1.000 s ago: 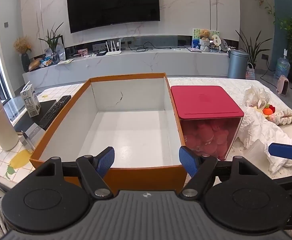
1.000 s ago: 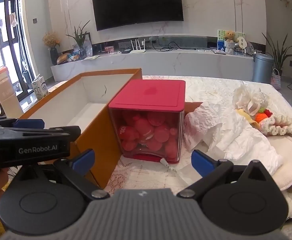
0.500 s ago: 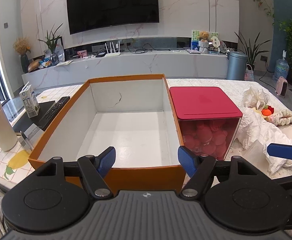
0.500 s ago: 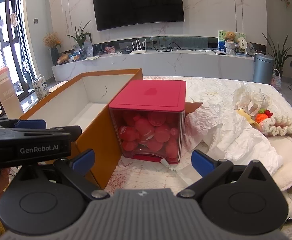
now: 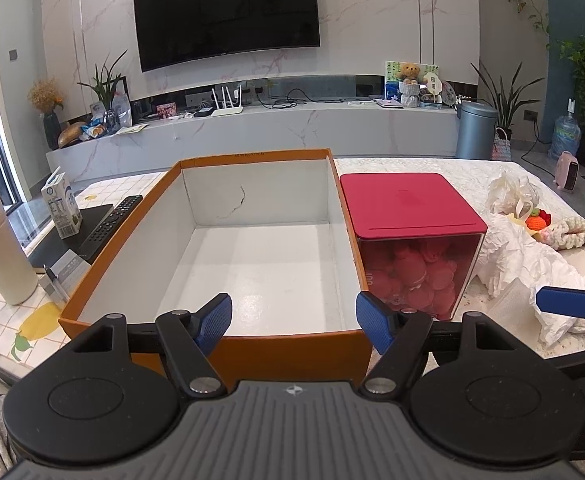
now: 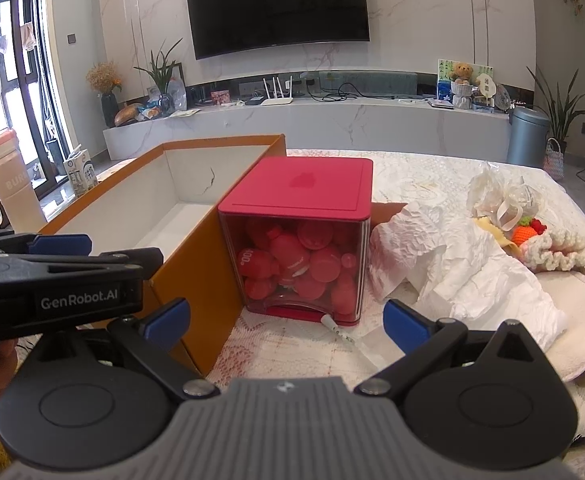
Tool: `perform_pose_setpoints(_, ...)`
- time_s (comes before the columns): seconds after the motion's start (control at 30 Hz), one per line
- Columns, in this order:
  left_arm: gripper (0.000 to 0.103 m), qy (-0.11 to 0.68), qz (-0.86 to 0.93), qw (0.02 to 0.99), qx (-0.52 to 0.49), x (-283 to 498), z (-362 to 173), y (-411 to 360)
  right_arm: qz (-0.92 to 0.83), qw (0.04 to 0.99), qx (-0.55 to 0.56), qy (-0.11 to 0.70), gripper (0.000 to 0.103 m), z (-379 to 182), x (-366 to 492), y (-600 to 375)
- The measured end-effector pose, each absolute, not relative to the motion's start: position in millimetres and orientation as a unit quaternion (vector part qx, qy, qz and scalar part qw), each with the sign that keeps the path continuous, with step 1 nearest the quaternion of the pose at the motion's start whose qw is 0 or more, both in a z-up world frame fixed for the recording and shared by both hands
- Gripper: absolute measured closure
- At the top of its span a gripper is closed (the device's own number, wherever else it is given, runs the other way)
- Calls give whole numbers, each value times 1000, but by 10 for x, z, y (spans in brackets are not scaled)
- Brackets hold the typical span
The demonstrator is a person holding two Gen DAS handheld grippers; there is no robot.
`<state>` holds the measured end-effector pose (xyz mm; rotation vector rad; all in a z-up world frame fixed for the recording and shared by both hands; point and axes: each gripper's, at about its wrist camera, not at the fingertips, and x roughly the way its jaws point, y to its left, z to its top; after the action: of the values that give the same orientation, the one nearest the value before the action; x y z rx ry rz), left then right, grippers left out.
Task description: Organize soft objects
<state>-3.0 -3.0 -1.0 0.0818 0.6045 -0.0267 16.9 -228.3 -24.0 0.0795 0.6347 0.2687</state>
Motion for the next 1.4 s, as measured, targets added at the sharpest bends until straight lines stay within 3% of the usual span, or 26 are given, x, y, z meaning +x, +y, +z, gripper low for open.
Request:
perform_pose_setpoints(0.47,26,309,-18,951,27,-5,-19,9,134,939,48,312,2,-251,178,-2292)
perform_pose_setpoints(1.4,27,317,-16,947,52,-10,15,-64,130,939,30,317,2,-227,195,-2286)
